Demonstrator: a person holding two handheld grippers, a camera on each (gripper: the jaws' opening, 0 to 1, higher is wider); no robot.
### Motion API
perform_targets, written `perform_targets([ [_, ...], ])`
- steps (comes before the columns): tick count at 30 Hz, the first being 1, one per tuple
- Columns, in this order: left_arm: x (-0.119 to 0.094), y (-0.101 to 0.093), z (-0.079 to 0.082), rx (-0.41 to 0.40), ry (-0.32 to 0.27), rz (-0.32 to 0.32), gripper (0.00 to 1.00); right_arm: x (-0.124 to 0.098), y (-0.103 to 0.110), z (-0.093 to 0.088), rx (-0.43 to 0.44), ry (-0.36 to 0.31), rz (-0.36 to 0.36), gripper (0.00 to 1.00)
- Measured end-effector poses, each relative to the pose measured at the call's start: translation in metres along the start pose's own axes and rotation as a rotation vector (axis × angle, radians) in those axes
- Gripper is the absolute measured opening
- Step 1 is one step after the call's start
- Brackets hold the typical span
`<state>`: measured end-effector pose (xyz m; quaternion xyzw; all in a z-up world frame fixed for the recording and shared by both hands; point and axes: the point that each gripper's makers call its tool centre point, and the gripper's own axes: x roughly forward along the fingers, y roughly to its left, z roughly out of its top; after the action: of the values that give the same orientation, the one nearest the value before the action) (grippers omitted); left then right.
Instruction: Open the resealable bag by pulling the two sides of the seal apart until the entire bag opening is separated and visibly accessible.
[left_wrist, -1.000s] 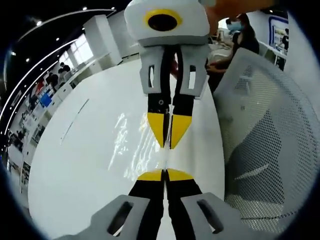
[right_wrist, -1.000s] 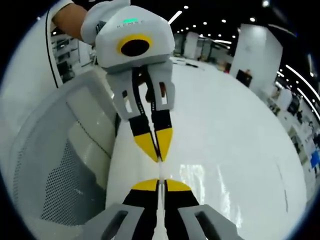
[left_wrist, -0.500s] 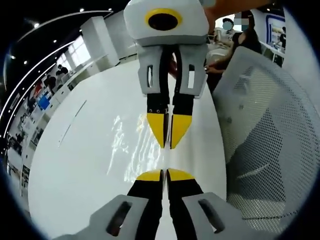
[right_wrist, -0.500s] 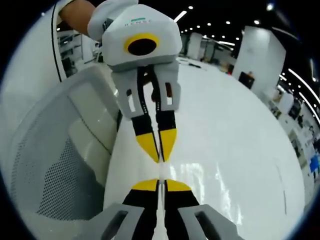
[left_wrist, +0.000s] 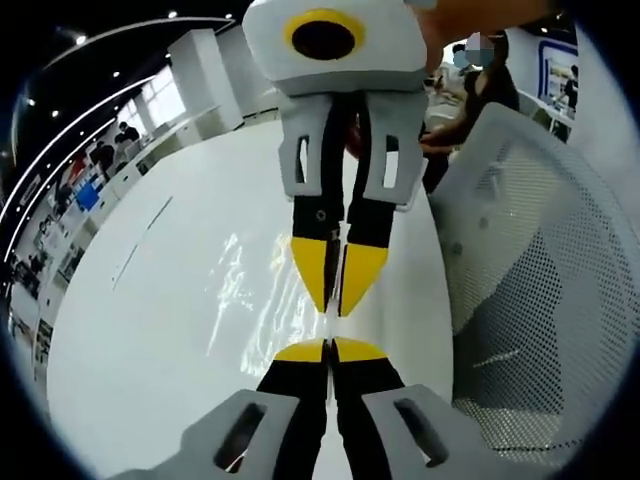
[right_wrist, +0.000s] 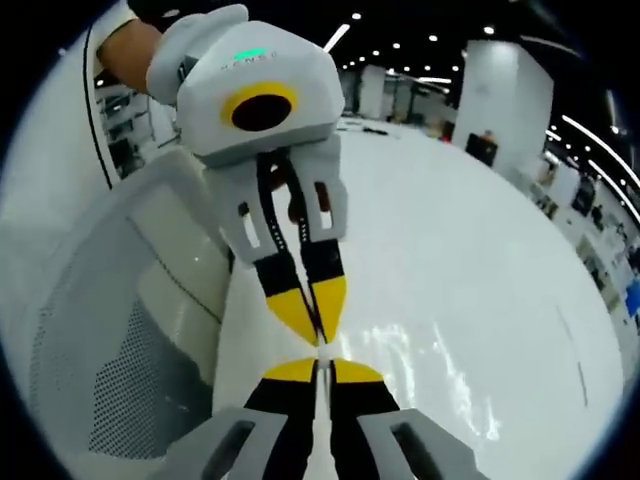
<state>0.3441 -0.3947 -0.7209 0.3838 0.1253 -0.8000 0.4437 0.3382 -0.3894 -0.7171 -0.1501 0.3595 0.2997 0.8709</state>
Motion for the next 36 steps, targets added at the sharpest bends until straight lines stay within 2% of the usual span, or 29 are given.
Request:
perform_targets([
  [4,-0.001,-0.001,0.0,0.022,0.003,-0.001,0.0,0.002,0.001,0.012,0.017,-0.045,0.024,0.01],
  [6,-0.002,-0.002,0.0,0.037,0.005,-0.004,0.0,0.005,0.0,0.015,0.021,-0.043,0.027,0.01],
  [10,-0.002,0.0,0.001,0.024,0.003,-0.004,0.0,0.01,0.002,0.007,0.028,-0.007,0.033,0.0],
  [18,-0.001,-0.001,0.002,0.017,-0.002,-0.01,0.0,0.008,0.002,0.005,0.049,-0.005,0.027,0.0],
  [20,0.002,-0.001,0.001,0.029,0.019,-0.004,0.0,0.007,0.0,0.001,0.026,0.02,0.024,0.0],
  [21,0.003,-0.002,0.0,0.004,0.032,-0.01,0.0,0.006,0.0,-0.003,0.022,0.042,0.025,0.0],
  [27,0.002,0.005,-0.006,-0.004,0.042,-0.001,0.0,-0.007,-0.004,-0.022,0.029,0.08,0.014,0.0],
  [32,0.0,0.005,-0.006,-0.018,0.03,0.007,0.0,-0.024,-0.009,-0.037,0.045,0.089,-0.011,0.0],
  [36,-0.001,0.004,-0.003,0.005,0.028,0.011,0.0,-0.035,-0.007,-0.049,0.033,0.112,-0.019,0.0],
])
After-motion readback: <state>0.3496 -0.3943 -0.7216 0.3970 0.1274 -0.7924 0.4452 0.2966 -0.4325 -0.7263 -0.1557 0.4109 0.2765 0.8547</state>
